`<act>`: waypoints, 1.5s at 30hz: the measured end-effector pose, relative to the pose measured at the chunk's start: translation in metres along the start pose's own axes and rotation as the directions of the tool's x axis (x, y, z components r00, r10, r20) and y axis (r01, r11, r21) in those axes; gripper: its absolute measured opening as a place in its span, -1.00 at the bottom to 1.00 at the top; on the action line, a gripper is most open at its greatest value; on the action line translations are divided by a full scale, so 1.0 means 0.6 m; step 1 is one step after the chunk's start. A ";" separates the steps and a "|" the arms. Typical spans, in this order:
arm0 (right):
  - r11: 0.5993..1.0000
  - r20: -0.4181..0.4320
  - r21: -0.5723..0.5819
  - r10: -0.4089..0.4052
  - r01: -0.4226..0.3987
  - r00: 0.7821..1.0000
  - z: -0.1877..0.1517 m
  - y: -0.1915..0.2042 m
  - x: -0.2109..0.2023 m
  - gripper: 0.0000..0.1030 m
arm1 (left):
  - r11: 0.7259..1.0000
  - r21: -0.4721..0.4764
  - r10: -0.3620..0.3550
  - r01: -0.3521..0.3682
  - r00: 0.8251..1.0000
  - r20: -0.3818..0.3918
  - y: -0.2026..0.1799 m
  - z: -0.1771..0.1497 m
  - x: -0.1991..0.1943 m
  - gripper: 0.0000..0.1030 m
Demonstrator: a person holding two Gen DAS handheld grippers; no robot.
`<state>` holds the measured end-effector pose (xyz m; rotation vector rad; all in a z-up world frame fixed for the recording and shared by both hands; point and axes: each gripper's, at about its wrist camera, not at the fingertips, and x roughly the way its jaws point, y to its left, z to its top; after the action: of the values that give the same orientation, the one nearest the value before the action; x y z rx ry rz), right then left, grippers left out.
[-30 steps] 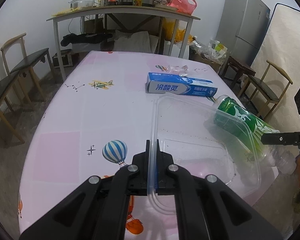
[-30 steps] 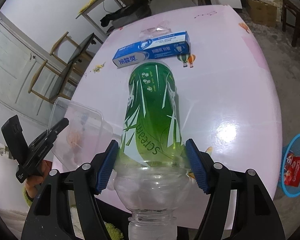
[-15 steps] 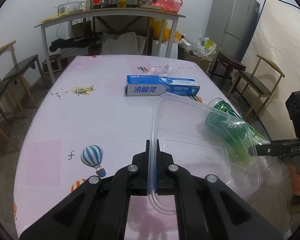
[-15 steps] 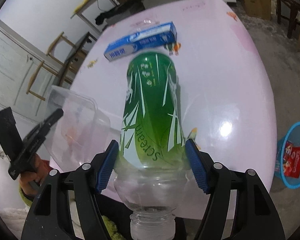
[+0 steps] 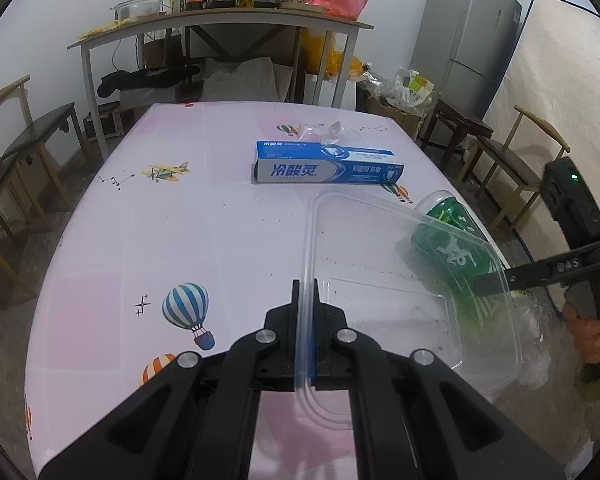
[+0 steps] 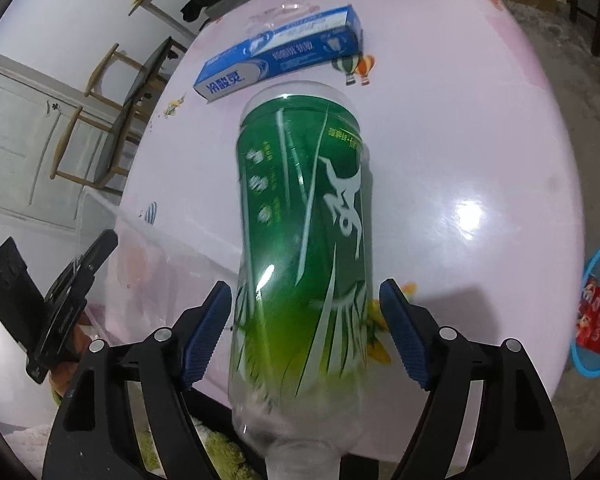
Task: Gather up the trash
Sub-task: 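Lift the clear tray with the left tool while the right tool lifts the green bottle, then carry the tray and bottle over the wastebasket and open both tools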
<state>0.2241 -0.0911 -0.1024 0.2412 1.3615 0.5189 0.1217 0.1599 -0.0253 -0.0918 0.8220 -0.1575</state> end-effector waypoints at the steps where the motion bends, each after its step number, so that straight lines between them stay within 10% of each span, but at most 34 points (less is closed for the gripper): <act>1: 1.000 -0.006 -0.004 0.007 -0.007 1.000 0.004 0.002 0.008 0.42 | 1.000 0.001 0.001 -0.001 1.000 -0.001 0.002 0.000 0.000 -0.97; 5: 0.999 -0.009 0.001 0.041 -0.041 0.999 0.013 0.002 0.012 0.13 | 1.000 -0.002 0.005 -0.005 1.000 -0.005 0.007 0.001 0.002 -0.97; 18: 0.997 0.121 0.020 0.075 -0.078 0.990 -0.024 -0.026 -0.055 0.11 | 1.000 0.010 0.004 -0.003 1.000 -0.006 -0.002 0.003 -0.001 -0.97; 30: 0.984 0.349 0.129 0.071 -0.123 0.934 -0.123 -0.130 -0.202 0.10 | 0.988 0.125 -0.095 0.094 0.995 0.006 -0.116 0.040 0.003 -0.97; 45: 0.863 0.494 0.505 -0.318 0.031 0.810 -0.320 -0.394 -0.362 0.10 | 0.827 0.470 -0.301 0.307 0.949 -0.091 -0.506 0.111 0.102 -0.97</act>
<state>0.0626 -0.4262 -0.0617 0.6145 0.8854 -0.0769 0.1800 -0.1480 0.0187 0.2511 0.7558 -0.6631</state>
